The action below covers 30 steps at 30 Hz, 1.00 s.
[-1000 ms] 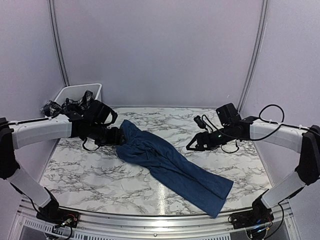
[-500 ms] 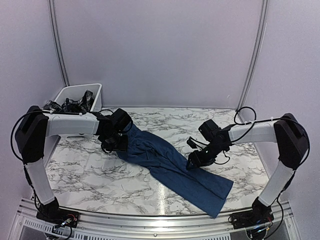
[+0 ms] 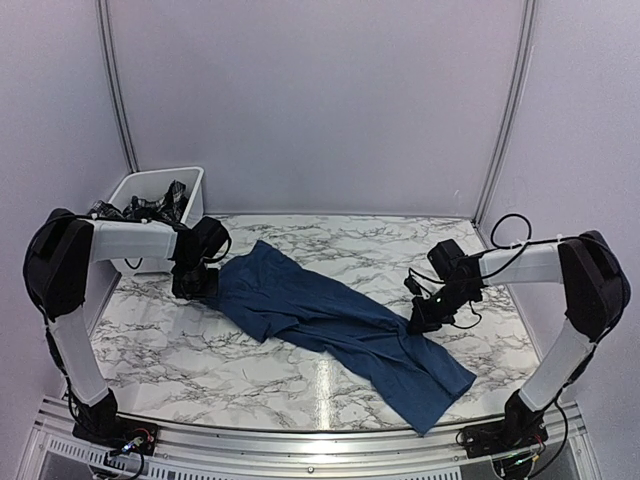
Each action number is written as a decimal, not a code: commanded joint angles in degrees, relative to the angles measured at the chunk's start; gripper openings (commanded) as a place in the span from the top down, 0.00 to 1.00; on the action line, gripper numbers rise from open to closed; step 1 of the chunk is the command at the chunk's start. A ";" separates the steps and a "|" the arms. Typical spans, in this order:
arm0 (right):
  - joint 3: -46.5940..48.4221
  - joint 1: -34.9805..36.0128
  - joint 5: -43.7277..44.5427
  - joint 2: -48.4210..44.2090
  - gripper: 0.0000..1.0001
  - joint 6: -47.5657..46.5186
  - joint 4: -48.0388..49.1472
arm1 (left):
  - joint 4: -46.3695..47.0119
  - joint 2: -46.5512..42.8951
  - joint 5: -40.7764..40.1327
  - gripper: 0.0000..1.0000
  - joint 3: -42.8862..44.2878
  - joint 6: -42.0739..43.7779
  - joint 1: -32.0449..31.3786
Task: Fold and stack the mixed laundry pile
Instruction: Flatten out the crumpled T-shirt at the center of the board.
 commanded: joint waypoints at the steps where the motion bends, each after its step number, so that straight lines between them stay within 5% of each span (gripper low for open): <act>1: -4.11 -2.08 -4.50 -3.30 1.00 -0.17 -4.55 | -1.55 -2.81 -2.97 1.00 0.09 2.48 2.08; 5: -4.06 -1.85 -8.98 -4.68 1.00 -1.54 -6.57 | 4.01 -6.92 5.56 1.00 -1.97 5.54 2.25; 6: -2.90 -1.58 -8.97 -4.45 0.92 -1.97 -7.71 | 6.13 -8.41 9.26 1.00 -2.57 6.11 2.04; 9: 2.57 -0.88 -6.55 -6.06 0.34 -3.66 -7.93 | 9.22 -11.01 16.15 1.00 -1.31 8.65 -0.97; 11: 6.06 -0.79 -7.79 -7.40 0.24 -4.13 -5.76 | 9.33 -11.64 17.67 1.00 0.97 9.12 -3.35; 16: 15.53 3.21 -11.24 -3.10 0.26 -3.01 1.65 | 8.66 -11.65 16.56 1.00 2.73 6.17 -5.02; 30: 53.79 22.97 -13.57 30.54 0.30 -3.27 1.61 | 9.48 -11.64 13.49 1.00 -2.45 -1.21 -3.72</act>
